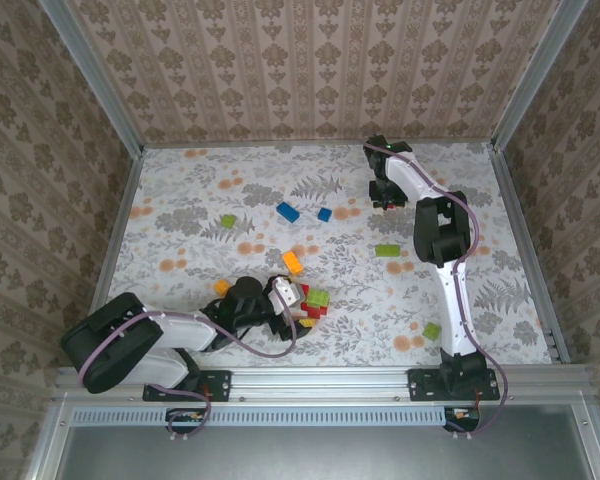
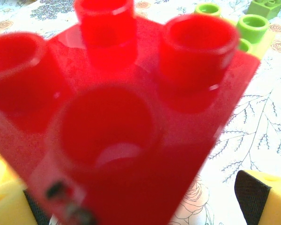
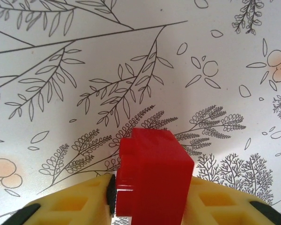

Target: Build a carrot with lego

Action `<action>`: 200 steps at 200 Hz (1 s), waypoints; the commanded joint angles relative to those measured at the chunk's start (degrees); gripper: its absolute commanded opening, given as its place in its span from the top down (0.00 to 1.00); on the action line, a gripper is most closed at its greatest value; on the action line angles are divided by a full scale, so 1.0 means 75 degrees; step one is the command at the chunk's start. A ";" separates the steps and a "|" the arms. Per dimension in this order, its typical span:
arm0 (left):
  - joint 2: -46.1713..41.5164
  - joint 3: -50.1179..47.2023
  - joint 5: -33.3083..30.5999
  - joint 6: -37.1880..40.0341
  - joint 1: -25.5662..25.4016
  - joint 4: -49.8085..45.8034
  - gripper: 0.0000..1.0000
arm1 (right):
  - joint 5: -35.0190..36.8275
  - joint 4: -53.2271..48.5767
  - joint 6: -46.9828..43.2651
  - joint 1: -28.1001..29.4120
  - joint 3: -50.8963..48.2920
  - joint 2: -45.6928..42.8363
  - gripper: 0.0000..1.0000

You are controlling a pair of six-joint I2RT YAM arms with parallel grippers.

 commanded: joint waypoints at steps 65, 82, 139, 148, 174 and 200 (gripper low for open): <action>0.0147 0.0240 0.0084 0.0092 0.0038 0.0111 0.01 | -0.0885 0.0428 0.0009 -0.0097 -0.0974 -0.1062 0.69; 0.0135 0.0241 0.0096 0.0089 0.0041 0.0109 0.00 | -0.1720 0.0863 0.0052 -0.0086 -0.1937 -0.1950 0.70; 0.0044 0.0217 0.0140 0.0076 0.0040 0.0096 0.01 | -0.2776 0.1656 0.0117 0.0525 -0.5746 -0.5060 0.69; 0.0031 0.0217 0.0165 0.0089 0.0038 0.0079 0.01 | -0.2973 0.1689 0.0189 0.0655 -0.6336 -0.5510 0.68; 0.0029 0.0240 0.0208 0.0080 0.0035 0.0041 0.01 | -0.2785 0.1656 0.0501 0.1156 -0.7617 -0.6548 0.68; 0.0018 0.0263 0.0235 0.0070 0.0029 -0.0011 0.01 | -0.2409 0.1514 0.0864 0.1701 -0.8280 -0.7248 0.68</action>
